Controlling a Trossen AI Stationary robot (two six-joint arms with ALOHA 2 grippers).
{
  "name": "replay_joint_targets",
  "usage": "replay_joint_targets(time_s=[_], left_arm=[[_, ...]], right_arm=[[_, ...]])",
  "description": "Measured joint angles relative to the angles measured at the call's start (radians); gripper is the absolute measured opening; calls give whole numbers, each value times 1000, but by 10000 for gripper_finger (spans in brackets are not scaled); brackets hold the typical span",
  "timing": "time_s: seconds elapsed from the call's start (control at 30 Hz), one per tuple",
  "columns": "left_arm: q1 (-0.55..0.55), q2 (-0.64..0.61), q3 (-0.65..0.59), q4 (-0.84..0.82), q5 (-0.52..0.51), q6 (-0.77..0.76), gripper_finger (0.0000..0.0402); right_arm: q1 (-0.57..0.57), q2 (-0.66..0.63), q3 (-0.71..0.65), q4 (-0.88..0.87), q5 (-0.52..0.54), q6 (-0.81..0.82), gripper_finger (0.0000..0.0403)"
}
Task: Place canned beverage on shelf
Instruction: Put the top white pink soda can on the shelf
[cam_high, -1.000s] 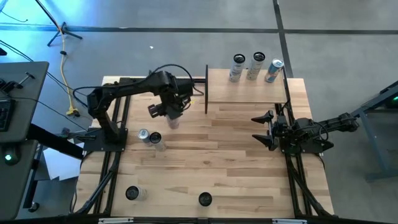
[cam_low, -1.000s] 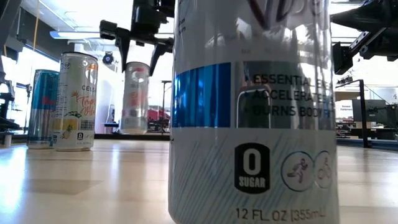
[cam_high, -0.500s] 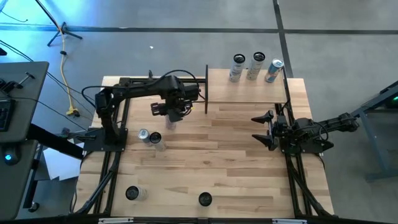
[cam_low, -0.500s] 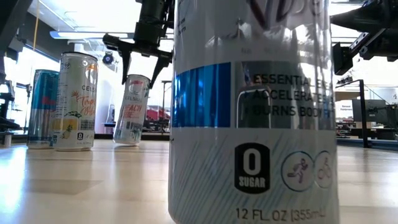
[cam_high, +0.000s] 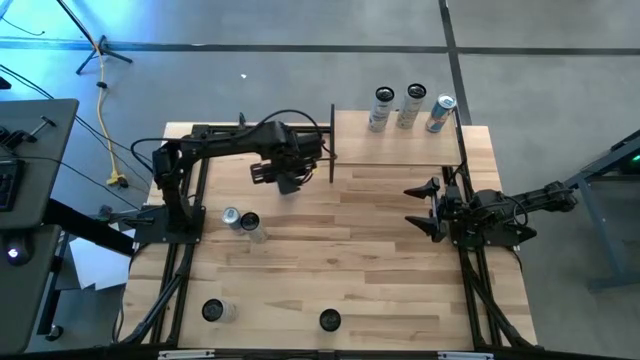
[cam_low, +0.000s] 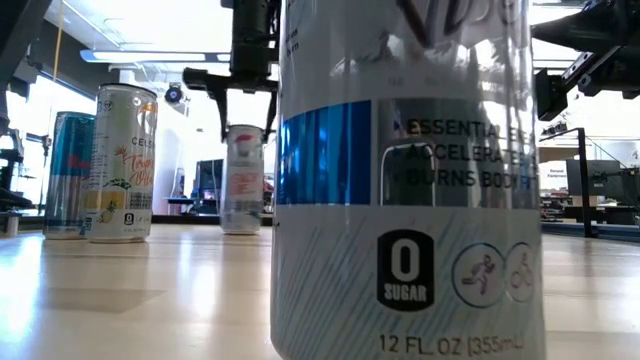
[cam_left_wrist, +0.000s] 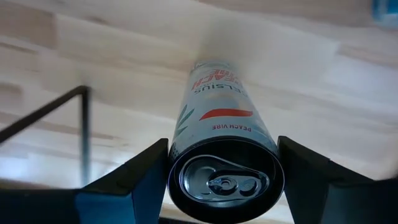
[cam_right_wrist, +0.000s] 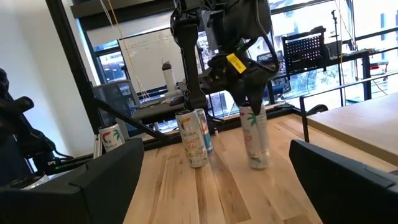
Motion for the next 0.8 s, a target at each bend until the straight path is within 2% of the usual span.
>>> replay_joint_targets(time_s=[0.27, 0.4, 0.6, 0.8], left_arm=[[0, 0, 0, 109, 13, 29, 235], [0, 2, 0, 100, 12, -49, 235], [-5, 2, 0, 97, 31, -54, 235], [-8, 3, 0, 99, 9, -91, 235]], right_arm=[[0, 0, 0, 0, -4, 0, 389], [0, 0, 0, 0, -5, 0, 389], [0, 0, 0, 0, -4, 0, 389], [0, 0, 0, 0, -4, 0, 389]])
